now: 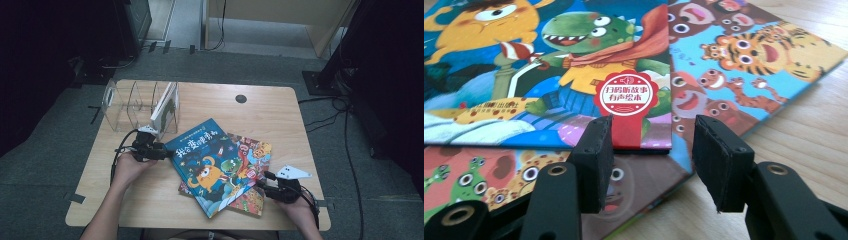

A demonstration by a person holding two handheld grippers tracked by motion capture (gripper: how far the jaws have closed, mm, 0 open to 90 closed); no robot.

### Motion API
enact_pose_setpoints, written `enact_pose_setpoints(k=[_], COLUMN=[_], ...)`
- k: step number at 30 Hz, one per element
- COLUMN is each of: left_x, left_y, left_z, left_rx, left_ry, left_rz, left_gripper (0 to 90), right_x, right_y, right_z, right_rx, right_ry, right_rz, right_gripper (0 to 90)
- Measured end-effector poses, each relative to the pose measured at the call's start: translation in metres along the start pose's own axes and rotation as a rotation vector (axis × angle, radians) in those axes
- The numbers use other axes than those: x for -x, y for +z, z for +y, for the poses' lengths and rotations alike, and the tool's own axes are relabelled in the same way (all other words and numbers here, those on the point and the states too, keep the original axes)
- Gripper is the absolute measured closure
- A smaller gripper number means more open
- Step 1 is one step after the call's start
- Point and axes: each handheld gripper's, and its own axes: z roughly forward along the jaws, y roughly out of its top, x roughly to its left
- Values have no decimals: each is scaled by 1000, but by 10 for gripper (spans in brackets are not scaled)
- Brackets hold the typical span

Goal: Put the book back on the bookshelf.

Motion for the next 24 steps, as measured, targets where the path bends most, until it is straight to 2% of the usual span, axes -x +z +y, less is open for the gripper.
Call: enact_pose_setpoints(k=[3, 6, 11, 15, 18, 20, 24], left_x=[4, 8, 13, 16, 21, 26, 32], left_y=[-1, -2, -4, -5, -3, -2, -3], left_z=[-3, -5, -10, -13, -13, -15, -18], left_rx=[-15, -29, -32, -39, -58, -71, -76], left_ry=[14, 12, -6, -18, -8, 0, 6], left_rz=[2, -9, -17, -36, -50, -76, -72], left_gripper=[377, 375, 376, 387, 393, 394, 390], right_x=[3, 7, 12, 17, 18, 19, 21], right_y=[-1, -1, 1, 2, 1, 0, -1], right_z=[0, 1, 3, 4, 5, 5, 5], right_rx=[-2, 1, 9, 12, 11, 18, 16], right_ry=[25, 67, 82, 89, 96, 102, 110], right_rz=[-34, -74, -113, -119, -129, -128, -115], right_gripper=[509, 505, 514, 524, 539, 553, 596])
